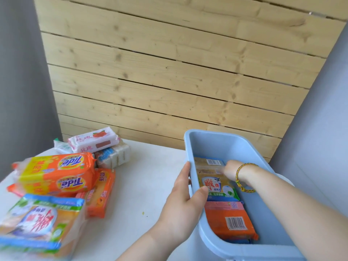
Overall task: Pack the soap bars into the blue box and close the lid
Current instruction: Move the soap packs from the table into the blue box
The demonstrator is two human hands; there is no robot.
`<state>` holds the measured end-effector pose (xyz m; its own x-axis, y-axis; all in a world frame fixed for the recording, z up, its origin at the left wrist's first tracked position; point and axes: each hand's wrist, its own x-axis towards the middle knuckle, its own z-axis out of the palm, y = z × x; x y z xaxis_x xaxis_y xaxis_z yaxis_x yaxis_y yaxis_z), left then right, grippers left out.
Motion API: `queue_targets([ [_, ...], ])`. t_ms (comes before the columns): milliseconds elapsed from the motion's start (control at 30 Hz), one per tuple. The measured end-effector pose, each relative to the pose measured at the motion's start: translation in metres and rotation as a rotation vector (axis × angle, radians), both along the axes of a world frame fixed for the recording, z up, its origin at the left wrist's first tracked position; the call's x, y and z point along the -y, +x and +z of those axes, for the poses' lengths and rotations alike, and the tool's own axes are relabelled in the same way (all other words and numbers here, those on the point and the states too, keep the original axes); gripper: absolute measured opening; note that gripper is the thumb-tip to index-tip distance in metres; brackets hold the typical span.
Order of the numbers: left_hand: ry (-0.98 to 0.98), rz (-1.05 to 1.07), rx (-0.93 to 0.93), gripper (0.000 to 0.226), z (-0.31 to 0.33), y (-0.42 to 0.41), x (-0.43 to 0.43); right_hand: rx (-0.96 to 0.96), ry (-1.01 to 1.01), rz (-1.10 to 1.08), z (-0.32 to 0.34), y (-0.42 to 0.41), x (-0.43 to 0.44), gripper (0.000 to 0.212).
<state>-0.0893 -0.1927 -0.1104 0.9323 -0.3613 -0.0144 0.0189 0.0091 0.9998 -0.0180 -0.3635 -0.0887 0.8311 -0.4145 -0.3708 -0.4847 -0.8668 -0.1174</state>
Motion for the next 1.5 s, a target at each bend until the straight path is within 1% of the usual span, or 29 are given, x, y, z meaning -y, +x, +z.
queue_targets([
  [33, 0.023, 0.004, -0.009, 0.075, 0.000, 0.000, 0.000, 0.009, -0.003, -0.007, -0.001, 0.000, 0.005, 0.041],
  [100, 0.066, 0.010, -0.005, 0.073, 0.003, 0.000, -0.003, 0.050, -0.039, 0.041, 0.007, -0.006, 0.002, 0.034],
  [133, 0.083, 0.005, 0.016, 0.067, 0.004, -0.001, -0.006, 0.092, -0.038, 0.055, 0.013, -0.009, -0.003, 0.029],
  [200, 0.135, -0.013, 0.087, 0.046, 0.006, -0.004, -0.011, 0.217, -0.019, 0.052, 0.027, -0.016, -0.010, 0.025],
  [233, 0.167, -0.010, 0.112, 0.039, 0.006, -0.007, -0.018, 0.298, 0.005, 0.054, 0.036, -0.022, -0.017, 0.022],
  [267, 0.200, 0.001, 0.136, 0.039, 0.005, -0.010, -0.025, 0.384, 0.021, 0.075, 0.042, -0.025, -0.020, 0.021],
  [333, 0.255, 0.059, 0.225, 0.033, 0.002, -0.016, -0.045, 0.542, 0.100, 0.130, 0.057, -0.029, -0.033, 0.022],
  [400, 0.273, 0.138, 0.333, 0.018, 0.002, -0.021, -0.076, 0.628, 0.213, 0.218, 0.069, -0.037, -0.059, 0.027],
  [433, 0.290, 0.195, 0.382, 0.016, 0.001, -0.022, -0.093, 0.646, 0.260, 0.273, 0.074, -0.041, -0.076, 0.030],
  [500, 0.331, 0.351, 0.445, 0.022, -0.002, -0.024, -0.127, 0.657, 0.327, 0.362, 0.079, -0.045, -0.109, 0.031],
  [533, 0.336, 0.432, 0.448, 0.024, -0.004, -0.024, -0.143, 0.647, 0.348, 0.402, 0.078, -0.046, -0.126, 0.030],
  [600, 0.334, 0.598, 0.412, 0.029, -0.012, -0.025, -0.176, 0.584, 0.360, 0.497, 0.069, -0.046, -0.161, 0.019],
  [633, 0.340, 0.676, 0.383, 0.032, -0.016, -0.025, -0.191, 0.541, 0.352, 0.537, 0.063, -0.046, -0.178, 0.007],
  [667, 0.357, 0.745, 0.351, 0.031, -0.022, -0.025, -0.206, 0.495, 0.333, 0.573, 0.055, -0.046, -0.195, 0.007],
  [733, 0.405, 0.865, 0.271, 0.024, -0.033, -0.023, -0.229, 0.397, 0.321, 0.621, 0.033, -0.044, -0.223, 0.029],
  [767, 0.428, 0.894, 0.213, 0.030, -0.038, -0.022, -0.237, 0.361, 0.332, 0.617, 0.021, -0.043, -0.235, 0.037],
  [833, 0.413, 0.853, 0.066, 0.048, -0.049, -0.019, -0.246, 0.329, 0.395, 0.551, -0.006, -0.042, -0.253, 0.049],
  [900, 0.351, 0.779, -0.085, 0.057, -0.057, -0.016, -0.249, 0.333, 0.524, 0.391, -0.032, -0.038, -0.261, 0.052],
  [933, 0.311, 0.752, -0.136, 0.056, -0.060, -0.015, -0.249, 0.342, 0.584, 0.294, -0.043, -0.035, -0.260, 0.051],
  [967, 0.273, 0.731, -0.161, 0.050, -0.063, -0.015, -0.249, 0.354, 0.621, 0.202, -0.052, -0.031, -0.257, 0.049],
  [1067, 0.229, 0.698, -0.152, 0.028, -0.073, -0.011, -0.254, 0.350, 0.624, 0.027, -0.071, -0.017, -0.247, 0.047],
  [1133, 0.235, 0.665, -0.143, 0.025, -0.074, -0.008, -0.258, 0.297, 0.672, -0.064, -0.075, -0.008, -0.247, 0.057],
  [1200, 0.253, 0.659, -0.123, 0.031, -0.070, -0.003, -0.261, 0.262, 0.712, -0.108, -0.076, 0.000, -0.253, 0.071],
  [1267, 0.359, 0.737, -0.039, 0.042, -0.065, 0.005, -0.266, 0.235, 0.694, -0.089, -0.076, 0.007, -0.261, 0.081],
  [1333, 0.531, 0.821, 0.187, 0.046, -0.051, 0.019, -0.273, 0.194, 0.627, -0.050, -0.076, 0.012, -0.270, 0.088],
  [1367, 0.632, 0.796, 0.323, 0.049, -0.042, 0.029, -0.276, 0.170, 0.585, -0.035, -0.076, 0.014, -0.273, 0.092],
  [1400, 0.748, 0.714, 0.431, 0.053, -0.033, 0.041, -0.277, 0.150, 0.543, -0.020, -0.076, 0.017, -0.275, 0.096],
  [1433, 0.871, 0.594, 0.489, 0.059, -0.024, 0.055, -0.277, 0.136, 0.505, -0.011, -0.075, 0.020, -0.275, 0.099],
  [1500, 1.083, 0.347, 0.465, 0.071, -0.010, 0.083, -0.275, 0.115, 0.456, 0.004, -0.076, 0.024, -0.276, 0.107],
])
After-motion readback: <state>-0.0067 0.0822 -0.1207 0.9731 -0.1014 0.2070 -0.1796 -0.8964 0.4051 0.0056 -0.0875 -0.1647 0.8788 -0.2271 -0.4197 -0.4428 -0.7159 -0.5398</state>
